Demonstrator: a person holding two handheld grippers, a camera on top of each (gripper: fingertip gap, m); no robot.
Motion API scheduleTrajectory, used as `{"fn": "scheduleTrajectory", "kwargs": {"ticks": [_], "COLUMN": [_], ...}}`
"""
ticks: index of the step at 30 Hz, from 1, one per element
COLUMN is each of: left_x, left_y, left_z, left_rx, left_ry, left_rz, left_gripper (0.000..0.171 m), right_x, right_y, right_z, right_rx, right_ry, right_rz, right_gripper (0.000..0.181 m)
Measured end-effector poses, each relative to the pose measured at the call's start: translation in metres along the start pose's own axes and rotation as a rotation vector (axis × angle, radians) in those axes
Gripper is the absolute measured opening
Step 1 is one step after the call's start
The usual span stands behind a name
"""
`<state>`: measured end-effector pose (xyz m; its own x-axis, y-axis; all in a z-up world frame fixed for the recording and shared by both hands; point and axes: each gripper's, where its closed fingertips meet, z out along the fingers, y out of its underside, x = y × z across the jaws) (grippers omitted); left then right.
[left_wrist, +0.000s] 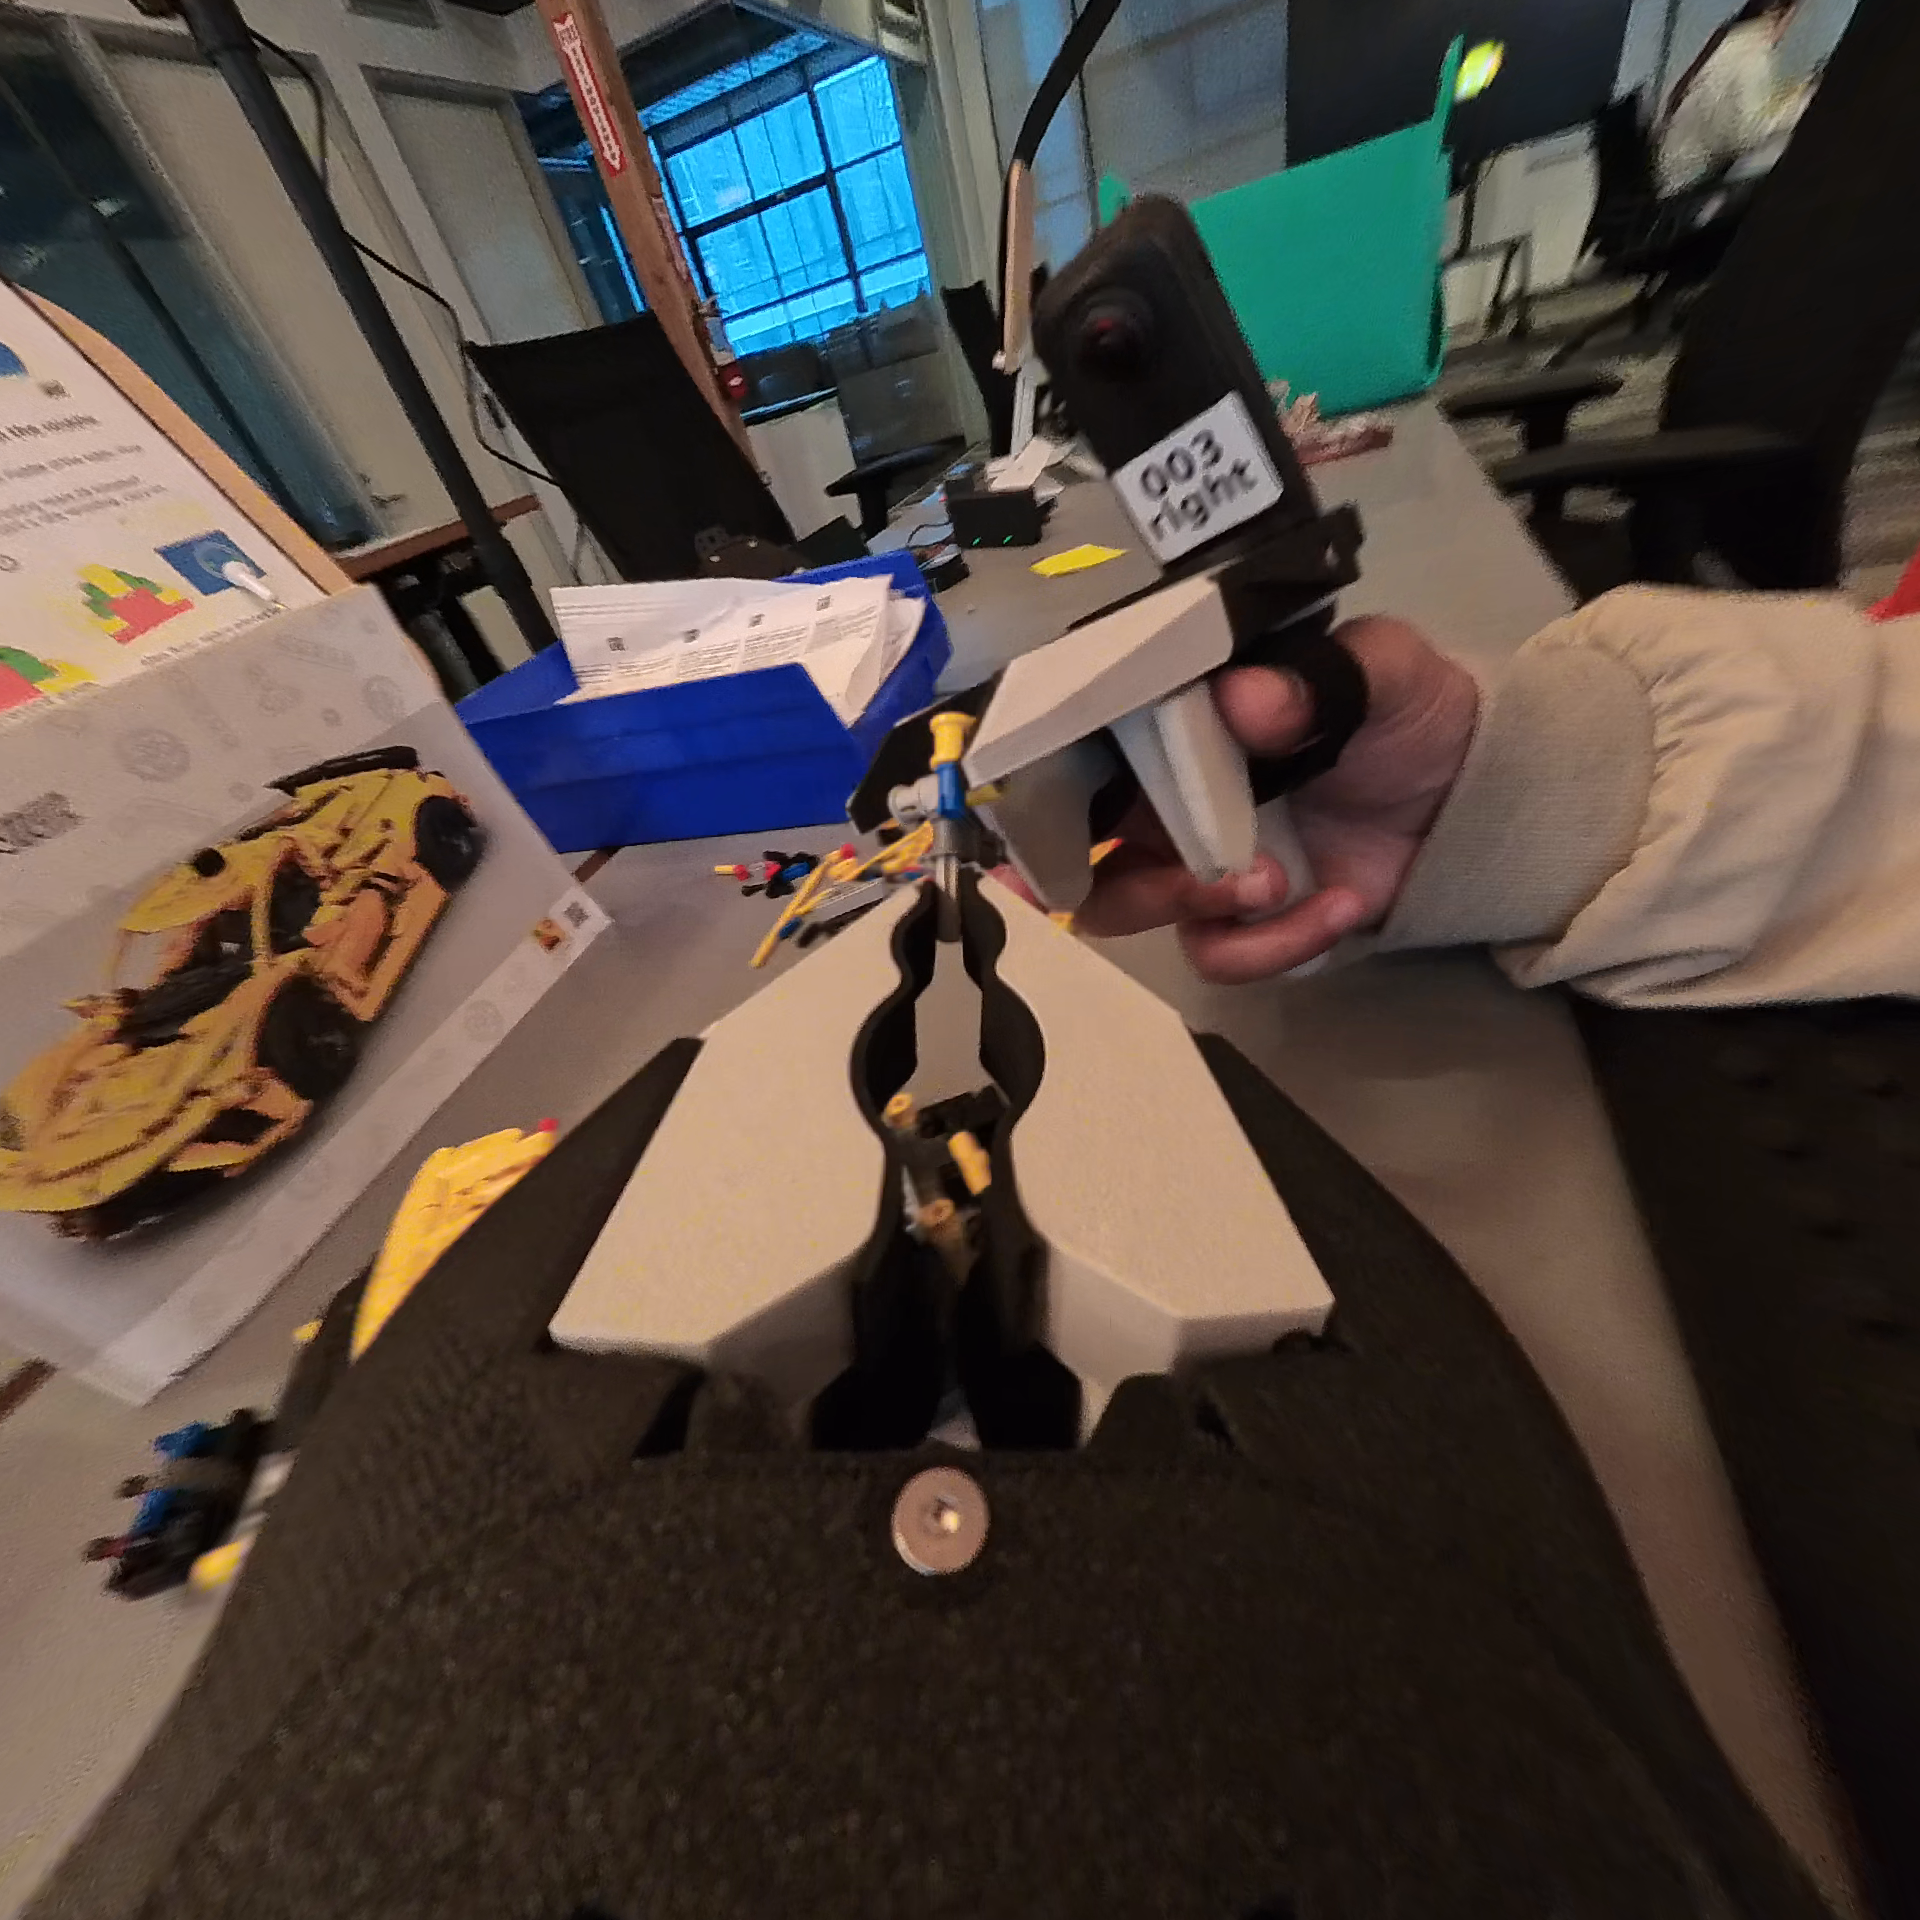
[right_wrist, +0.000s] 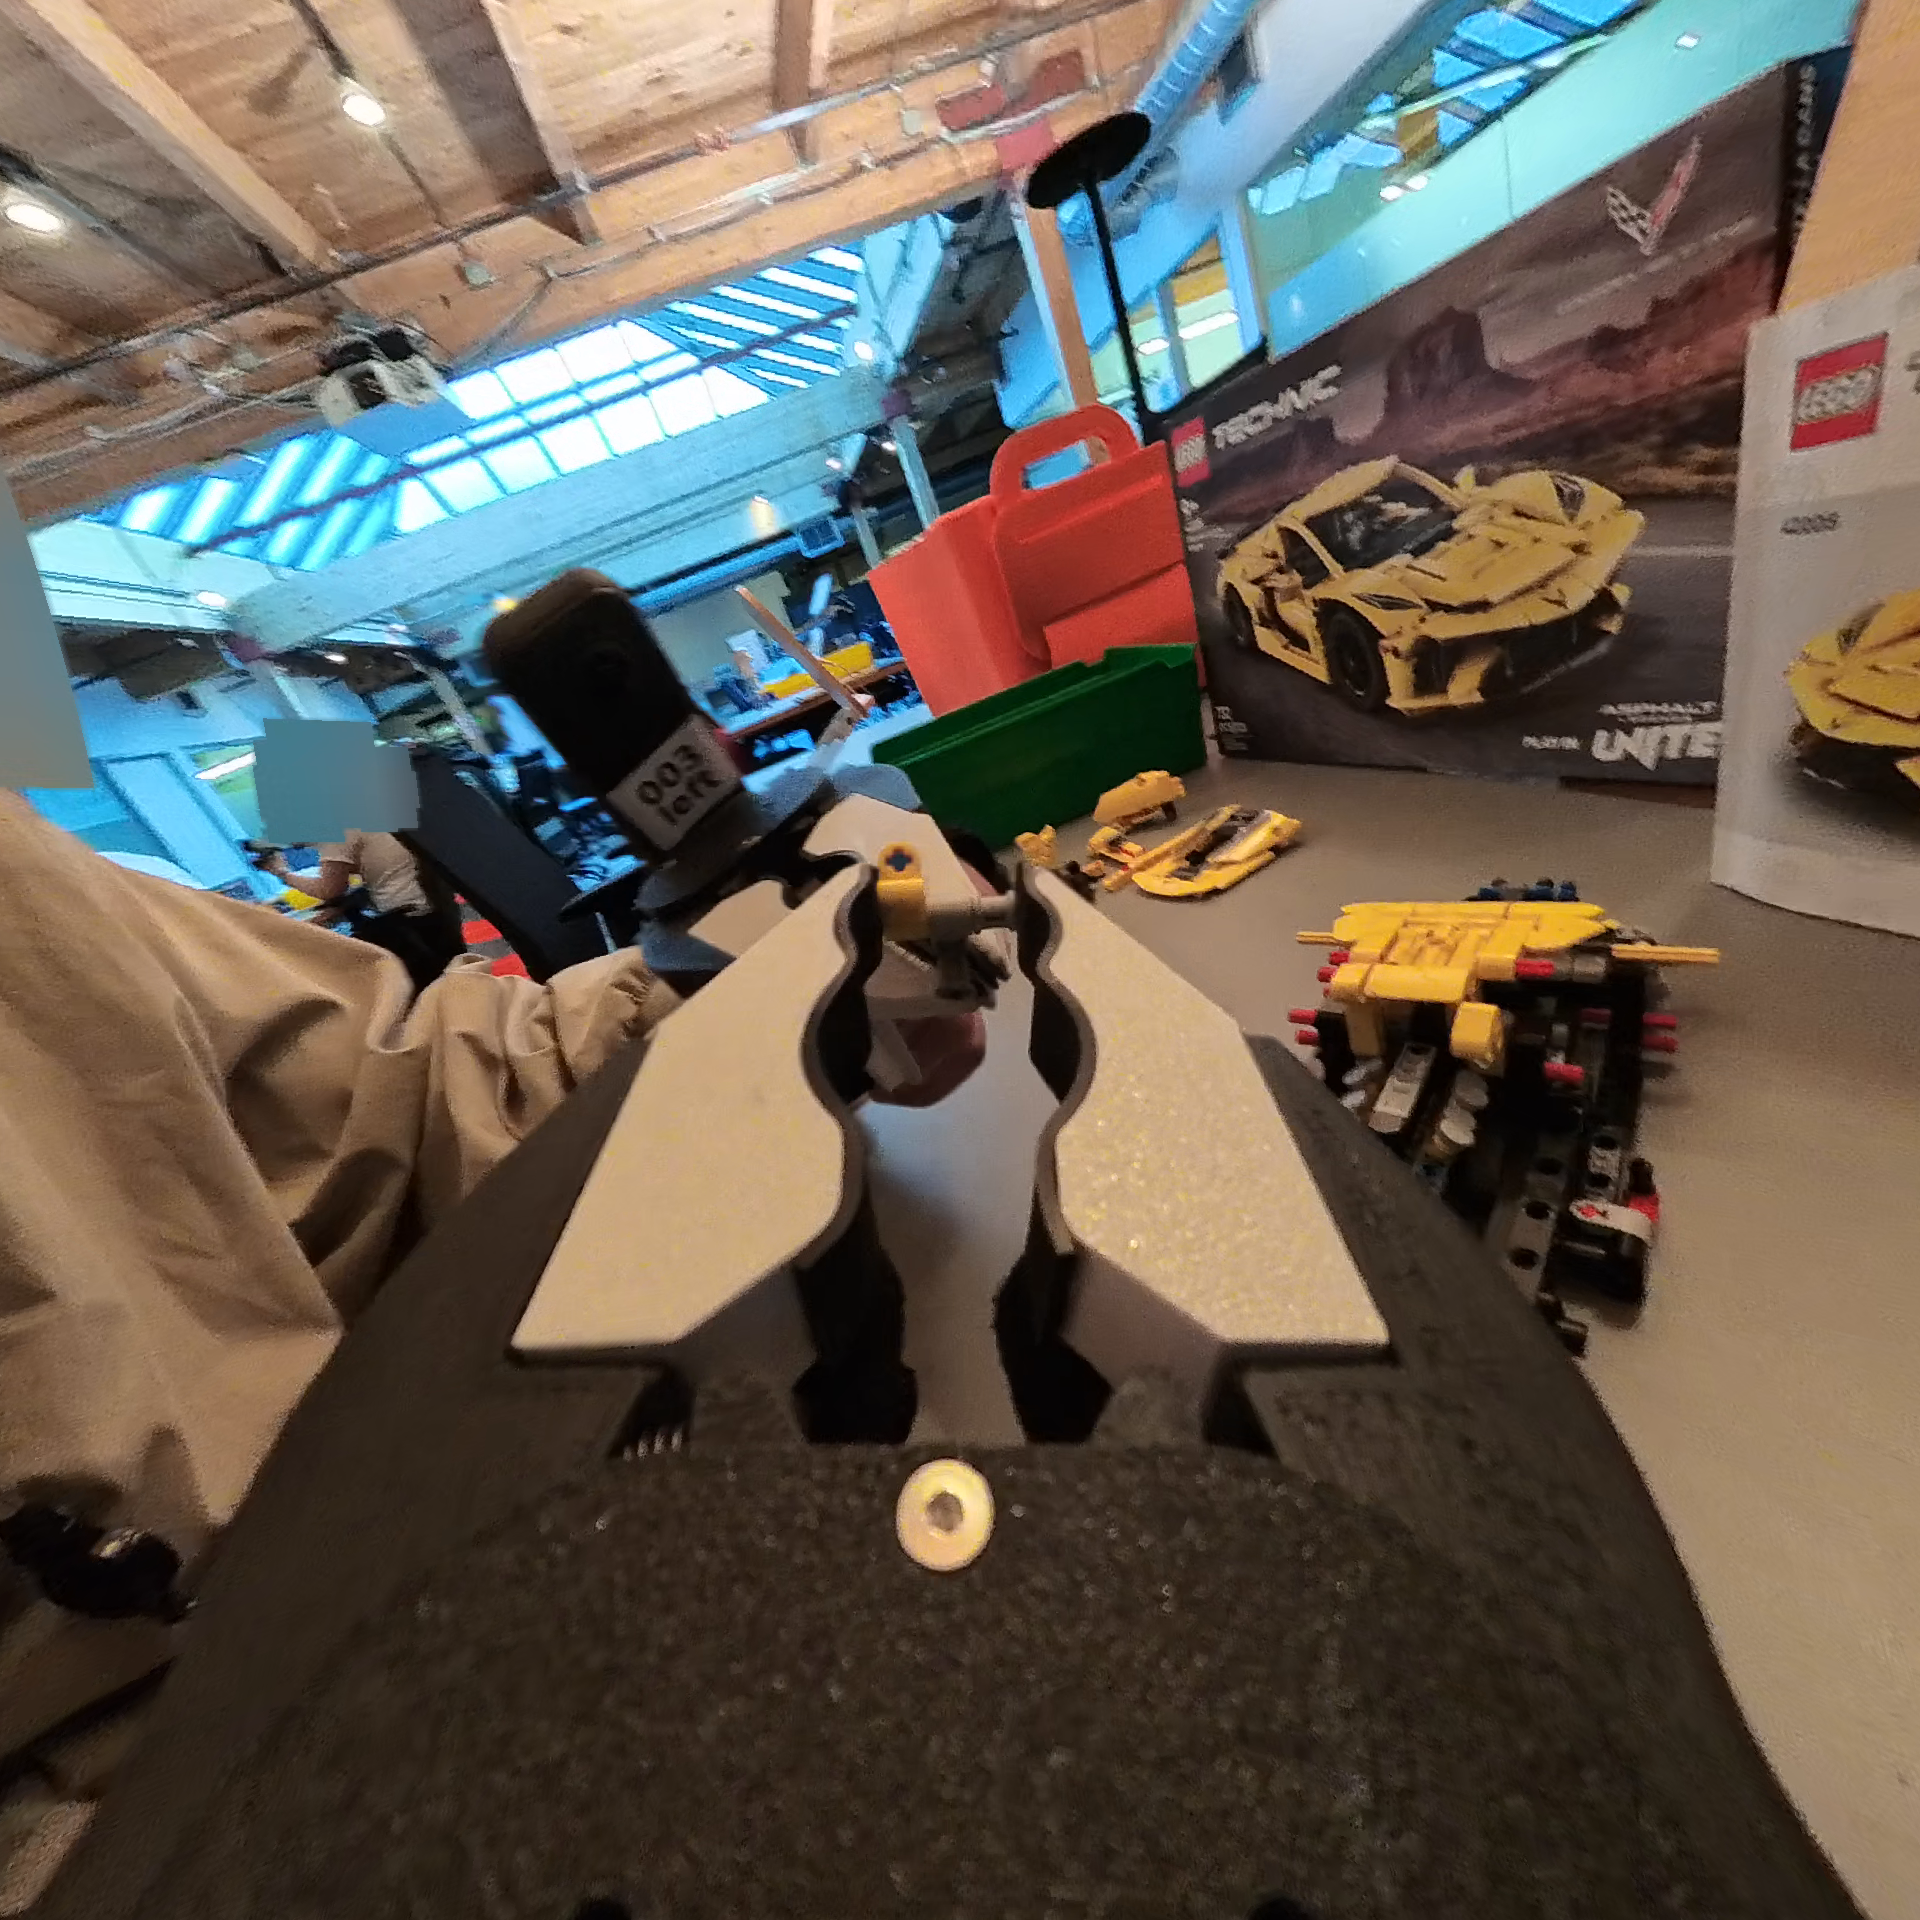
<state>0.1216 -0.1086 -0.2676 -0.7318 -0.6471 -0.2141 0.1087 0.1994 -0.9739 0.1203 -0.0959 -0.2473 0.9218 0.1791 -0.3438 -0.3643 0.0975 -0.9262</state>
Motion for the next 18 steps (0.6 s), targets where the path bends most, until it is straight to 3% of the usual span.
{"fn": "scheduleTrajectory", "kwargs": {"ticks": [3,4,6,13,18], "left_x": [0.012,0.015,0.020,0.033,0.019], "left_y": [-0.009,-0.012,-0.014,-0.021,-0.012], "left_z": [-0.002,-0.004,-0.008,-0.012,-0.005], "left_rx": [0.047,0.053,0.058,0.078,0.070], "left_ry": [0.196,0.274,0.378,0.449,0.338], "left_rz": [-0.327,-0.437,-0.548,-0.544,-0.530], "left_gripper": [0.007,0.015,0.020,0.013,0.004], "right_x": [-0.014,-0.018,-0.026,-0.030,-0.015], "right_y": [-0.007,-0.009,-0.015,-0.001,0.000], "right_z": [-0.002,-0.003,-0.006,0.000,0.001], "right_rx": [0.034,0.045,0.079,-0.002,-0.001], "right_ry": [-0.123,-0.152,-0.209,-0.228,-0.149], "right_rz": [0.031,0.037,0.060,0.055,0.071], "right_gripper": [0.023,0.024,0.023,0.023,0.023]}}
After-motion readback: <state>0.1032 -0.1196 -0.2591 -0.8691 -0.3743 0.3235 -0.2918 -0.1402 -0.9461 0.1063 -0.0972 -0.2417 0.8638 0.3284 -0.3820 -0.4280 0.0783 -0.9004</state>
